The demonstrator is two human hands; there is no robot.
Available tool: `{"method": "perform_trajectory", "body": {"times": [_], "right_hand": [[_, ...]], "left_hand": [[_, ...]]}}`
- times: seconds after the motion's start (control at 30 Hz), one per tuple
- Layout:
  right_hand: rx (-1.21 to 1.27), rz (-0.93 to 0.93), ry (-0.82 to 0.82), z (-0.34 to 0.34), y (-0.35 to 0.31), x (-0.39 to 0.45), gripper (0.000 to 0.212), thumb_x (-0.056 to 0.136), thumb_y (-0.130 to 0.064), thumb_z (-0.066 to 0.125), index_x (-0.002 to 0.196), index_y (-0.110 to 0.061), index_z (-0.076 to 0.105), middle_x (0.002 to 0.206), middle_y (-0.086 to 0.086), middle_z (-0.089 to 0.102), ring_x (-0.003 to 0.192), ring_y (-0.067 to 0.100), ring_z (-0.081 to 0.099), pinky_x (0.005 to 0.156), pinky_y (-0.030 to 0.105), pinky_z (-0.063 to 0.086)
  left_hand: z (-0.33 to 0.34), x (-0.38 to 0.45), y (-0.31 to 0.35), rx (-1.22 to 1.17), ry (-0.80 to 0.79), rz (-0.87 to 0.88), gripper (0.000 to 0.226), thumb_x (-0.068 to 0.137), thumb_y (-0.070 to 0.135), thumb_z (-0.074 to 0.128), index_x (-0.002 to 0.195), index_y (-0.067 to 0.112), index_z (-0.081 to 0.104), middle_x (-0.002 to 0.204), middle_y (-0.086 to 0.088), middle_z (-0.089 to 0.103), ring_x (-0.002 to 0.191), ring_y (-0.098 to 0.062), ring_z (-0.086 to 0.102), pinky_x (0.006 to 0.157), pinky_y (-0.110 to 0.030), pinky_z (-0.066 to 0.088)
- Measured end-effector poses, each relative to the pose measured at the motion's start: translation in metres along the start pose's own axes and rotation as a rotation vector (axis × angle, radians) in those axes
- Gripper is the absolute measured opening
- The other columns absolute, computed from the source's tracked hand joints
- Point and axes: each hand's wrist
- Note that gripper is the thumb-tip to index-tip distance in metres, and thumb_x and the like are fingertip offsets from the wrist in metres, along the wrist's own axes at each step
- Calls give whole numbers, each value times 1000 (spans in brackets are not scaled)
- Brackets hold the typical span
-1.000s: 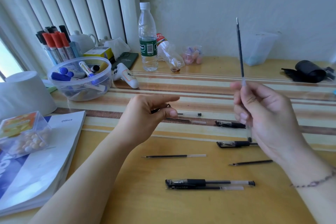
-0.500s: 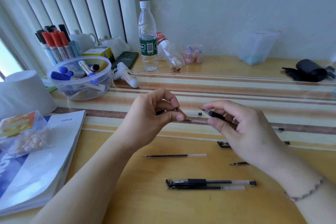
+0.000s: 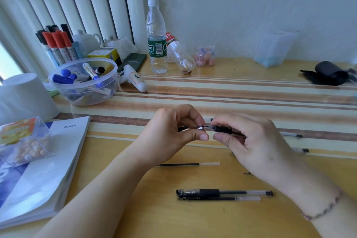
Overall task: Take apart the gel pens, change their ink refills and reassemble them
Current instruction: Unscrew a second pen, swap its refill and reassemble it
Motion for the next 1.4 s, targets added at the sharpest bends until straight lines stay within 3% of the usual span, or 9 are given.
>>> {"method": "perform_trajectory", "body": {"times": [0.27,0.43,0.6,0.73,0.83,0.97,1.1,1.23,1.4], "right_hand": [[-15,9,13,-3,4,1,20,84,-30,64,102,-23,70,88,-11,67,78,9,63,64,36,53],[-22,0,-13,0,2,0,21,85,-26,66,105,-23,71,91,-13,65,76,11,63,62,37,53],[-267,-72,32,-2,-6,-1,20,84,-26,70,102,-26,76,86,-13,69,69,11,62,51,31,51],[-152,-60,-8,-2,-8,-1,29,91,-45,52,108,-32,71,83,-20,71,69,6,66,50,32,53],[-31,47,-79,-3,-4,-2,39,82,-65,55,110,-38,59,84,-35,58,75,-9,60,56,12,49],[-95,121,-48,-4,3,-2,13,80,-35,72,89,-33,63,66,-25,55,67,-1,57,52,15,44],[-210,84,-92,-7,-3,-1,30,89,-52,47,94,-33,70,56,-23,51,50,1,49,41,15,29],[-53,150,-76,-7,1,-1,16,80,-37,72,90,-31,61,65,-22,53,64,-9,53,53,8,39],[-104,120,-89,-8,0,0,34,90,-57,40,77,-35,62,50,-11,55,51,8,53,41,17,31]], "left_hand": [[0,1,-2,-25,47,31,23,71,36,78,83,21,66,79,3,77,74,-7,72,68,-18,52],[3,1,-4,9,27,36,17,75,29,80,81,26,65,78,8,76,72,-4,70,67,-18,53],[8,0,-6,170,33,49,19,72,29,83,79,28,65,81,10,75,79,-2,69,77,-37,57],[9,-1,-6,149,48,81,18,73,23,83,78,26,66,81,11,76,78,2,69,75,-23,55],[7,-1,-5,142,58,71,19,73,22,83,76,26,65,79,12,76,73,4,67,69,-13,48],[6,0,-3,119,87,79,22,69,24,85,71,28,63,70,17,72,65,8,63,61,-3,40],[4,0,-5,109,87,93,20,70,24,84,71,27,64,66,25,68,59,9,59,56,-2,37],[2,0,-6,72,88,96,19,71,25,83,71,29,64,70,17,72,57,7,59,56,-3,38],[1,2,-9,68,85,82,18,71,26,83,71,26,65,74,9,75,62,3,64,58,-10,43]]}}
Point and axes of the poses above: each hand's wrist, its own x-axis towards the middle knuckle, its own z-axis out of the palm, y = z × x
